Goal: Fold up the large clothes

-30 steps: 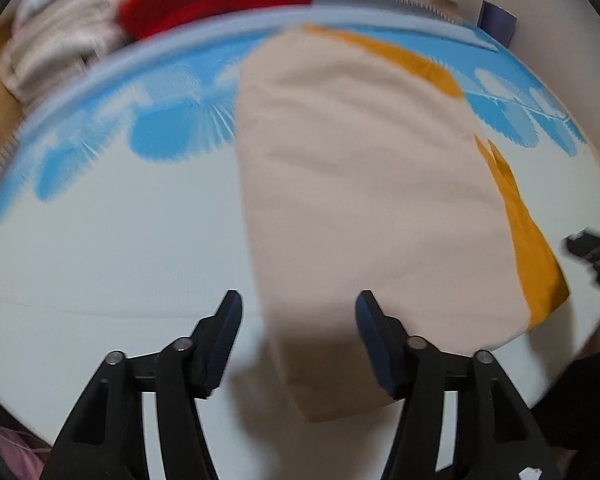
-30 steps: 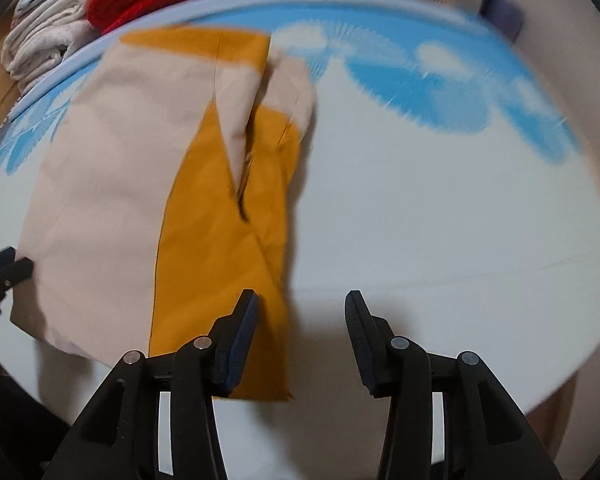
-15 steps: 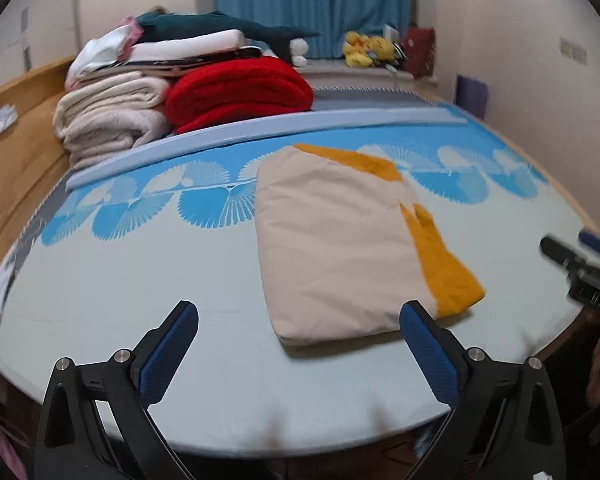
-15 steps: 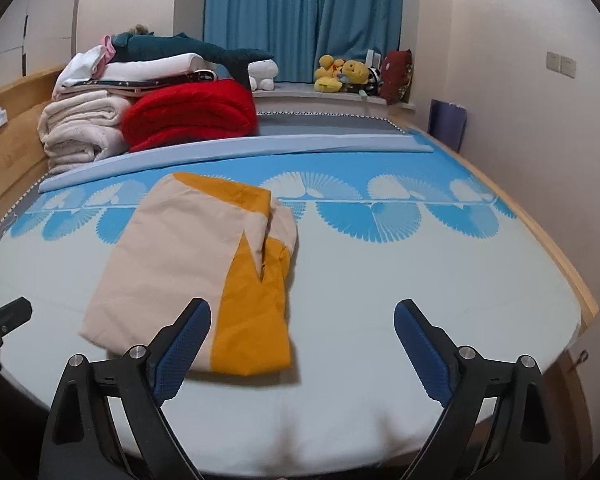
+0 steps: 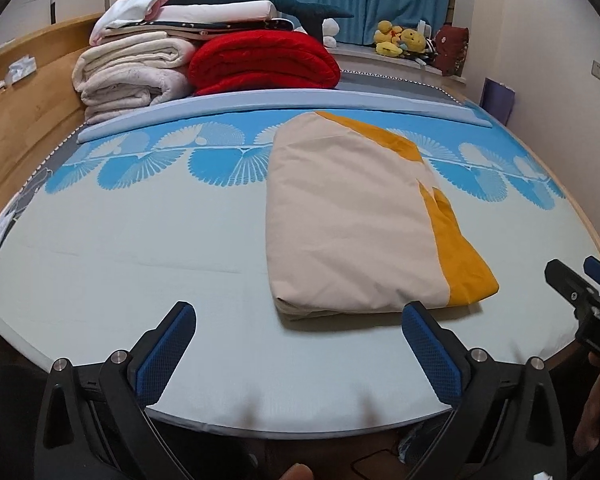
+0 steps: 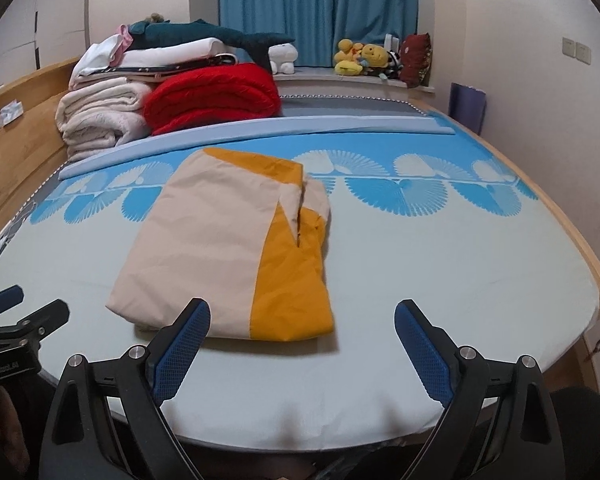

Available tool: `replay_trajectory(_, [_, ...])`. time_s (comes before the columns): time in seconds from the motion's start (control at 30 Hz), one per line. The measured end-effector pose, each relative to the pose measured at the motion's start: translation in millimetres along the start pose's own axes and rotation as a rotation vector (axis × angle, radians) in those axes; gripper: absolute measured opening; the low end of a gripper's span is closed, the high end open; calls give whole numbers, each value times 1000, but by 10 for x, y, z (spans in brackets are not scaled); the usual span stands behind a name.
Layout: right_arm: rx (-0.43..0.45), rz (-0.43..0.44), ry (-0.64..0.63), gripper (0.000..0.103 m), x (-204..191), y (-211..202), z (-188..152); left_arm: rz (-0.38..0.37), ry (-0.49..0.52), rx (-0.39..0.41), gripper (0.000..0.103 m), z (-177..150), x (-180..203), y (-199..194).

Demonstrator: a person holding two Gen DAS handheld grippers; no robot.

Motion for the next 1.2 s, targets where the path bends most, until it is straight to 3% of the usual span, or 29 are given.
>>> replay_trajectory(1.2, [-31, -2, -23, 93, -37, 204, -74, -11, -31, -59, 102, -53, -2, 151])
Point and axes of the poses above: each gripper's, at about its wrist camera, not at the fingertips, and y roughly the way its jaws point, x to its right, z to its top, the point moved 2 cm from there along y, roughly the way its jaws point, and after that the axes turned 10 degrees about x, right-handed, at the moved point
